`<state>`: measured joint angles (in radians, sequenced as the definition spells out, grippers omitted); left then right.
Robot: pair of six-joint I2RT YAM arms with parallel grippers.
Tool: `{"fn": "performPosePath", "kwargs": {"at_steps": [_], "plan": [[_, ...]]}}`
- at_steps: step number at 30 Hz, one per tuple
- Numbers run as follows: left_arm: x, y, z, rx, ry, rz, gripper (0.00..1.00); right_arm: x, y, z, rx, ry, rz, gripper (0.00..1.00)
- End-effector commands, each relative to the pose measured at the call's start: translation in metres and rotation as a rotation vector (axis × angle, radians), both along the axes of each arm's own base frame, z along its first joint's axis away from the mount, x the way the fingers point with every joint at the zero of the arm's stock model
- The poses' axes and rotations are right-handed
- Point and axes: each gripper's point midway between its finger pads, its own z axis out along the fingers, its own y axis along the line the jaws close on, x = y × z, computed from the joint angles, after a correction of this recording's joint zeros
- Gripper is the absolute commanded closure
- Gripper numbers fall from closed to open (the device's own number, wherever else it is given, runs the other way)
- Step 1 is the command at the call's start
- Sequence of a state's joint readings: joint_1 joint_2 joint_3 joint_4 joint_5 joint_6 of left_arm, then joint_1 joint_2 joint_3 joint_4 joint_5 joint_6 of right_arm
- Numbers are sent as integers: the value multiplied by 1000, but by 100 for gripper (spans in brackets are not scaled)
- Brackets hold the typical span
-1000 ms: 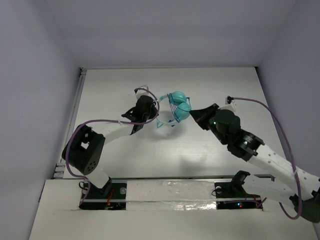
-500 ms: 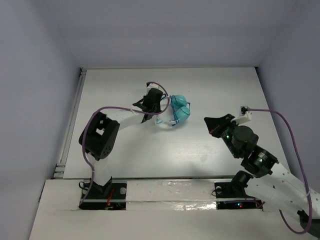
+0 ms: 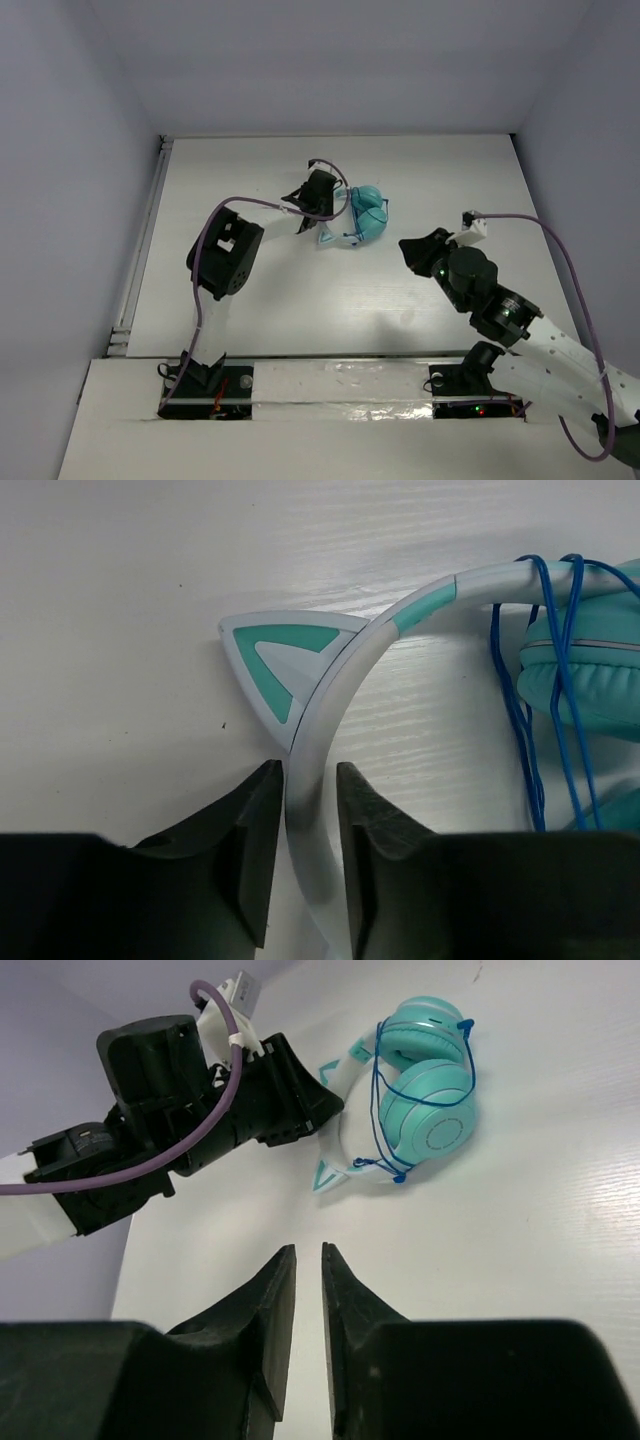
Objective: Wrap the headphones
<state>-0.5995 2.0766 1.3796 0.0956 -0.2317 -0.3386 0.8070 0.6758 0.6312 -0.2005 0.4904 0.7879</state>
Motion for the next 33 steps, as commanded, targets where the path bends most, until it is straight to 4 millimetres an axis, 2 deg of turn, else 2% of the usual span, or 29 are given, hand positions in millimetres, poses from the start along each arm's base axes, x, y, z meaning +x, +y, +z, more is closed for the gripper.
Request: {"fn": "performPosePath", "kwargs": {"at_steps": [1,2,4,5,7,8,9,10,11,12,13,14,15,16,17,19,20,22,23,25,26,30,33], "plan": [[16,-2,27,-49,-69,5,72,0,-1,23,30,-67,2,77],[17,-2,42,-71,-100,7,66,0,-3,29,34,-77,-7,73],[11,4,48,-78,-113,20,60,-2,-7,36,36,-90,-8,66],[9,6,68,-100,-147,26,52,-3,-9,40,38,-100,-14,60],[3,14,81,-112,-170,51,45,-4,-14,51,35,-117,-23,52],[0,17,108,-146,-219,62,40,-5,-18,56,35,-126,-37,43],[-3,21,119,-162,-240,76,38,-6,-23,64,37,-135,-49,37],[-11,28,122,-172,-247,88,35,-7,-26,70,36,-148,-57,32],[-17,31,157,-230,-316,92,32,-9,-33,77,40,-164,-78,23],[-22,35,170,-254,-340,100,31,-10,-38,80,34,-167,-91,17],[-30,41,173,-267,-349,109,30,-12,-43,92,40,-189,-103,10],[-41,46,210,-336,-418,110,25,-12,-50,98,39,-199,-130,4],[-47,50,222,-362,-441,112,22,-15,-57,103,38,-204,-147,0],[-55,54,226,-380,-450,112,21,-16,-62,108,31,-214,-160,0],[-67,60,254,-436,-503,111,16,-19,-72,121,44,-234,-192,0],[-80,66,264,-472,-516,104,15,-25,-87,133,54,-254,-232,0],[-93,72,285,-509,-551,96,14,-29,-99,145,71,-276,-270,0],[-107,77,293,-551,-562,87,13,-39,-118,159,104,-314,-309,0],[-121,85,313,-593,-604,83,12,-43,-126,164,114,-331,-329,0],[-134,93,318,-628,-627,80,12,-50,-137,173,109,-368,-345,0],[-147,101,335,-662,-671,76,11,-53,-145,177,115,-382,-365,0],[-169,117,352,-696,-717,76,11,-51,-145,172,68,-401,-366,0],[-172,121,345,-664,-703,83,11,-43,-126,163,51,-401,-314,0]]}}
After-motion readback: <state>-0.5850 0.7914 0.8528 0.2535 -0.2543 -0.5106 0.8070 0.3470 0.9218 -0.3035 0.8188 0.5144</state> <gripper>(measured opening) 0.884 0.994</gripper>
